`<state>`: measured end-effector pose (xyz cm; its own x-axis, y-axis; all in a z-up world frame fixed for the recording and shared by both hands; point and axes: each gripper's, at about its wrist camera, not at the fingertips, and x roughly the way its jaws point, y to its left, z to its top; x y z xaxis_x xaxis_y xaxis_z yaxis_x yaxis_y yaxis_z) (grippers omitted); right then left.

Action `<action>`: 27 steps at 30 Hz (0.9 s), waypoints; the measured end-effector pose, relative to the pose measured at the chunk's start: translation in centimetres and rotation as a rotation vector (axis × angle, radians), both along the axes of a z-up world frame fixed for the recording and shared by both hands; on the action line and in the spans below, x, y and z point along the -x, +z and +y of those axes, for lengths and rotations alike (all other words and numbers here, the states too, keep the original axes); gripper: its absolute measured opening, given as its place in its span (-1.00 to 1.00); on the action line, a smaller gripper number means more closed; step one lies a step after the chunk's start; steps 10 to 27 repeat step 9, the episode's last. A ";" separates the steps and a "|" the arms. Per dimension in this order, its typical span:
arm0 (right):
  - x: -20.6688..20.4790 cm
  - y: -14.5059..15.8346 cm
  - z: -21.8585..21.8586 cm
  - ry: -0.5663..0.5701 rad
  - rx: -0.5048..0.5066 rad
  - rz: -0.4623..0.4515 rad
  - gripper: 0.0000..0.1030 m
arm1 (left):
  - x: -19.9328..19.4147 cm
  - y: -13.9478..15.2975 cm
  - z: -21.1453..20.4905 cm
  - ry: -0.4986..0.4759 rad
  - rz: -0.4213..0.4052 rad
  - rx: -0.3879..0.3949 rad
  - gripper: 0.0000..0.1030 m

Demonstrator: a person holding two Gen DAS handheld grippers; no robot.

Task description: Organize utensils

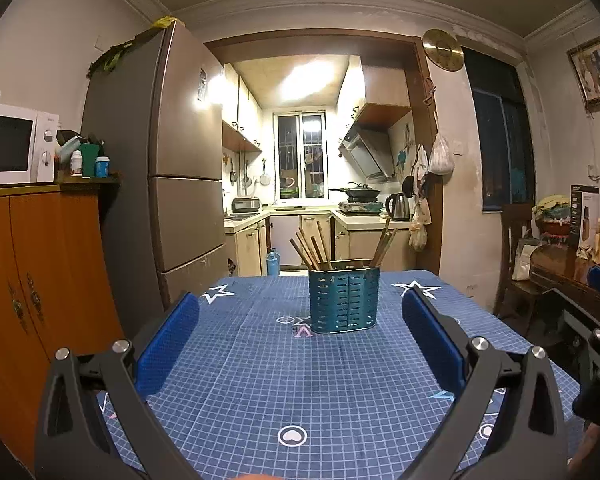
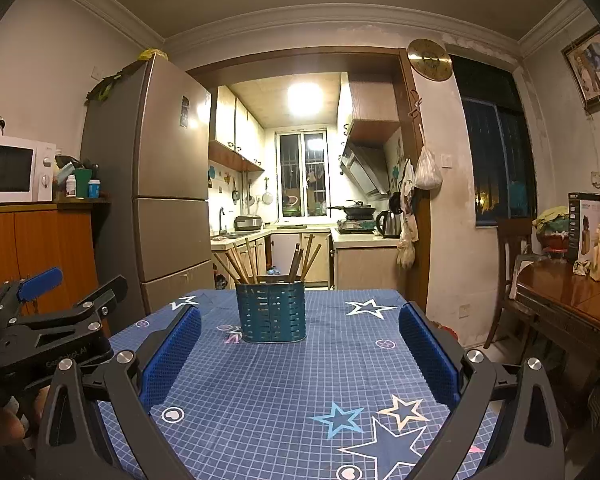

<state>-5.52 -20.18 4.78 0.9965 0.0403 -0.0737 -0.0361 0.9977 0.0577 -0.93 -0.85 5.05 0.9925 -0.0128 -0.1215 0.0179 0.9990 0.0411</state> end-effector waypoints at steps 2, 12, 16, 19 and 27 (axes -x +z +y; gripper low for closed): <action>-0.2 0.0 0.0 -0.003 0.000 0.001 0.91 | -0.1 -0.1 0.0 -0.005 0.006 0.000 0.90; -0.8 -0.3 -0.2 -0.004 -0.002 0.012 0.91 | -0.6 -0.5 -0.6 -0.009 0.027 -0.022 0.90; -0.8 -0.3 -0.2 -0.004 -0.002 0.012 0.91 | -0.6 -0.5 -0.6 -0.009 0.027 -0.022 0.90; -0.8 -0.3 -0.2 -0.004 -0.002 0.012 0.91 | -0.6 -0.5 -0.6 -0.009 0.027 -0.022 0.90; -0.8 -0.3 -0.2 -0.004 -0.002 0.012 0.91 | -0.6 -0.5 -0.6 -0.009 0.027 -0.022 0.90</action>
